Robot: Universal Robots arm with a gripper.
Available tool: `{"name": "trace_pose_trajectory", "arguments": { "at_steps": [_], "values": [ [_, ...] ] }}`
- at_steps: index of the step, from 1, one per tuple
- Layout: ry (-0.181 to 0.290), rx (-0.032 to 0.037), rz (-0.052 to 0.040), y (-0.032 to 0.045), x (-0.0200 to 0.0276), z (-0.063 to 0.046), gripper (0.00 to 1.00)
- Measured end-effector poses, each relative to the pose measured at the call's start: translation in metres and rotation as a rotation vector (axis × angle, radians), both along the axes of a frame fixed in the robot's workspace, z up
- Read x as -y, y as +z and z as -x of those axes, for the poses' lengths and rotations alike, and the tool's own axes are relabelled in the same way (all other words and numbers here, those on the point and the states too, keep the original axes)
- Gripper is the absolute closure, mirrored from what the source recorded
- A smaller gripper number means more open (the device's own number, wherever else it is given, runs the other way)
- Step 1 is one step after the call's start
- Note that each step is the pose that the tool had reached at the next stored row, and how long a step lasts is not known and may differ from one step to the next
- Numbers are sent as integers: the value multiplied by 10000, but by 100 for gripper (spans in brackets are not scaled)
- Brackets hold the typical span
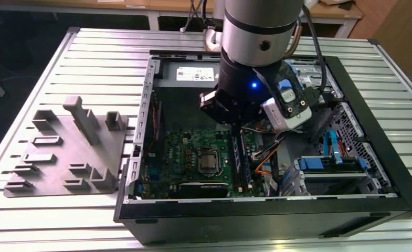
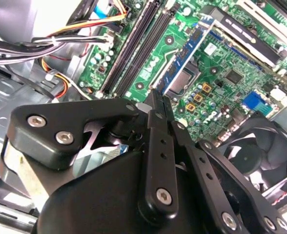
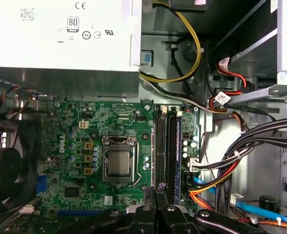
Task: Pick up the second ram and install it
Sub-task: 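Insert the second ram into the second slot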
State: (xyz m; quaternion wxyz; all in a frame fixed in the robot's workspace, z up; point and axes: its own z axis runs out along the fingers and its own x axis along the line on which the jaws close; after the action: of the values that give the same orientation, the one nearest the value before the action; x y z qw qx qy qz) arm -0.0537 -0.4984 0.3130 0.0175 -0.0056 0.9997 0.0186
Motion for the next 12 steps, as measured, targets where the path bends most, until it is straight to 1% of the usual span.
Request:
{"name": "trace_pose_trajectory", "arguments": {
  "at_steps": [2,5,7,12],
  "values": [
    [4,3,-31,-2,-1,0,92],
    [45,32,-78,-15,0,-1,92],
    [87,55,-82,-28,0,-1,92],
    [117,59,-81,-47,0,-33,92]
  ]
}}
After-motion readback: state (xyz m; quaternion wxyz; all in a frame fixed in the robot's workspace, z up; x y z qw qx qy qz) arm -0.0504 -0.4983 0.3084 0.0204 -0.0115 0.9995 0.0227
